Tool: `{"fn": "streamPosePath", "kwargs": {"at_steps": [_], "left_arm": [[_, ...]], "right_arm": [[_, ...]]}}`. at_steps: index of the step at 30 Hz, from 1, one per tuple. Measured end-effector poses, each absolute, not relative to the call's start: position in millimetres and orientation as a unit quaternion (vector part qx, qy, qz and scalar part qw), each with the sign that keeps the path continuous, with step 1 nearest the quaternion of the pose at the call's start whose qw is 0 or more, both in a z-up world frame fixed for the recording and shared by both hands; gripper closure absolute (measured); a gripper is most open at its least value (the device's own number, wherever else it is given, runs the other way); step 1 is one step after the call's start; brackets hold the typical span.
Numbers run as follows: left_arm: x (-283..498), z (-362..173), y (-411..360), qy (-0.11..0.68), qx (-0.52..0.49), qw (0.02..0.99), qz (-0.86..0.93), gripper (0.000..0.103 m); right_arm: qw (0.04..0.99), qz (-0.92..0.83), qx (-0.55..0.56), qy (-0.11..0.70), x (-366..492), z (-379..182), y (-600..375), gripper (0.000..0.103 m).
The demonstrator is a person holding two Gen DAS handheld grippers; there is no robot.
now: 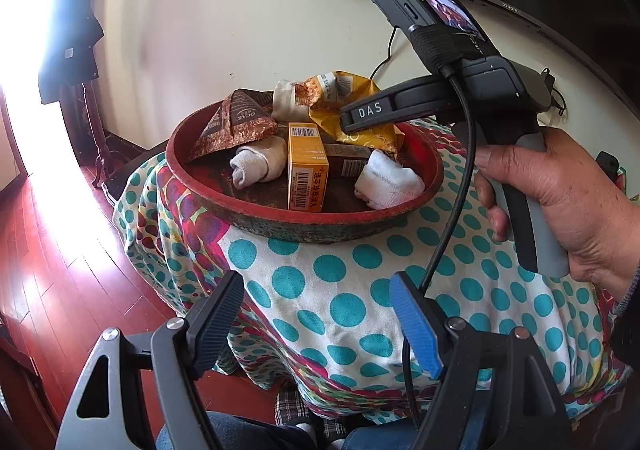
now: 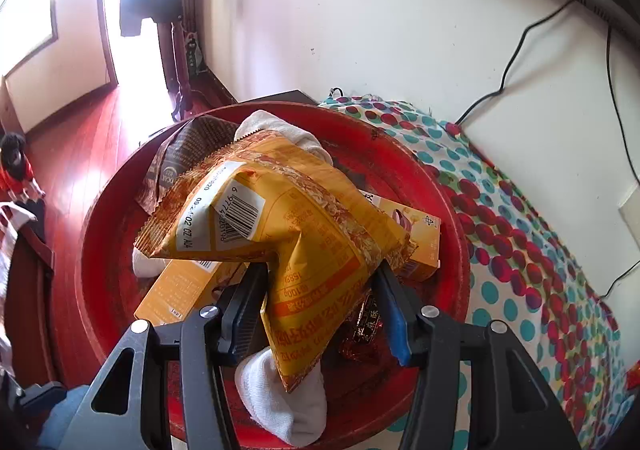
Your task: Organize objects
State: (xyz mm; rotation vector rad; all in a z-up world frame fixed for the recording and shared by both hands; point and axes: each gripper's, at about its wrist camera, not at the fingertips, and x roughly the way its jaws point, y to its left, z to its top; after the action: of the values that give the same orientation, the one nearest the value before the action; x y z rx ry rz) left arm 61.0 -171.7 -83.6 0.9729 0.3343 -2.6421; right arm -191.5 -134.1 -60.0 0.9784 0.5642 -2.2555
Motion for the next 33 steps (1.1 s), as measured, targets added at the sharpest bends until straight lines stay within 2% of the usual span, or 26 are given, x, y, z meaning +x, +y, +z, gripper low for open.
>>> {"fn": "streamPosePath", "kwargs": {"at_steps": [2,5,7,8,14,16,19,26,33], "left_arm": [[61,-84,-172,0.118,0.339,0.153,-0.921,0.025],[61,-85,-172,0.118,0.341,0.154,-0.92,0.026],[61,-85,-172,0.117,0.339,0.156,-0.92,0.026],[61,-84,-172,0.117,0.338,0.157,-0.921,0.026],[64,-80,-173,0.116,0.328,0.167,-0.923,0.026],[69,-72,-173,0.117,0.314,0.18,-0.925,0.026],[78,-55,-168,0.091,0.29,0.212,-0.929,0.024],[117,-15,-168,0.088,0.256,0.27,-0.924,0.02],[96,-8,-190,0.118,0.28,0.266,-0.915,0.02]], "right_arm": [[0.299,-0.85,0.369,0.228,-191,-62,-135,0.052],[0.287,-0.851,0.383,0.215,-197,-61,-128,0.043],[0.28,-0.854,0.388,0.204,-198,-60,-122,0.01],[0.273,-0.859,0.383,0.203,-196,-58,-119,0.008],[0.267,-0.872,0.355,0.204,-177,-40,-108,0.005],[0.24,-0.884,0.341,0.212,-169,-32,-102,0.0],[0.192,-0.895,0.337,0.219,-161,-24,-93,0.0],[0.163,-0.909,0.345,0.168,-141,-13,-71,0.0],[0.159,-0.918,0.34,0.127,-106,-10,-50,0.0]]}}
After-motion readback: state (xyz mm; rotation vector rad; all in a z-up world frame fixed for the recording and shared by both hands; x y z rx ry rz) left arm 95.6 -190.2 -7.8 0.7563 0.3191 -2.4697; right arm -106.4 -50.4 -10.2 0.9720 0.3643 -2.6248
